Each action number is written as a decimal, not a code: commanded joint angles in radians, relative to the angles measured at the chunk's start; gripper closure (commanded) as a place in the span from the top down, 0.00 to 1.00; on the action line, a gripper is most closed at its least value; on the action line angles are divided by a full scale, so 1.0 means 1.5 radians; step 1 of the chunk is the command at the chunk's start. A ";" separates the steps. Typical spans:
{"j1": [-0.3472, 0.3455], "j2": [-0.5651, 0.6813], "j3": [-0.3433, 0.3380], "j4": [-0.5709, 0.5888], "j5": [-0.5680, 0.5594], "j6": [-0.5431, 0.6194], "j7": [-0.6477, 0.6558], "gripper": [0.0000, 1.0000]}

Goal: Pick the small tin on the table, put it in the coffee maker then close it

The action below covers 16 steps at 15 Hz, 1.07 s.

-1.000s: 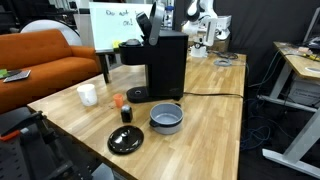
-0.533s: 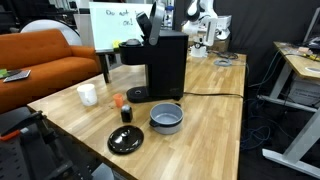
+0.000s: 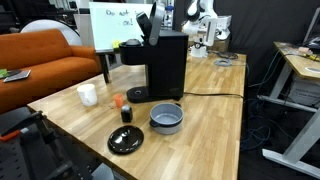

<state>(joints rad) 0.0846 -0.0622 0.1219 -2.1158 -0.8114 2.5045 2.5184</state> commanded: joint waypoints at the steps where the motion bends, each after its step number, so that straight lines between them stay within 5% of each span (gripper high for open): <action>1: -0.010 0.026 -0.006 0.047 -0.038 -0.003 0.034 0.00; 16: 0.008 0.142 -0.047 0.179 -0.034 -0.046 0.036 0.00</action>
<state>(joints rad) 0.0765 0.1425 0.0683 -1.8699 -0.8647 2.4746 2.5593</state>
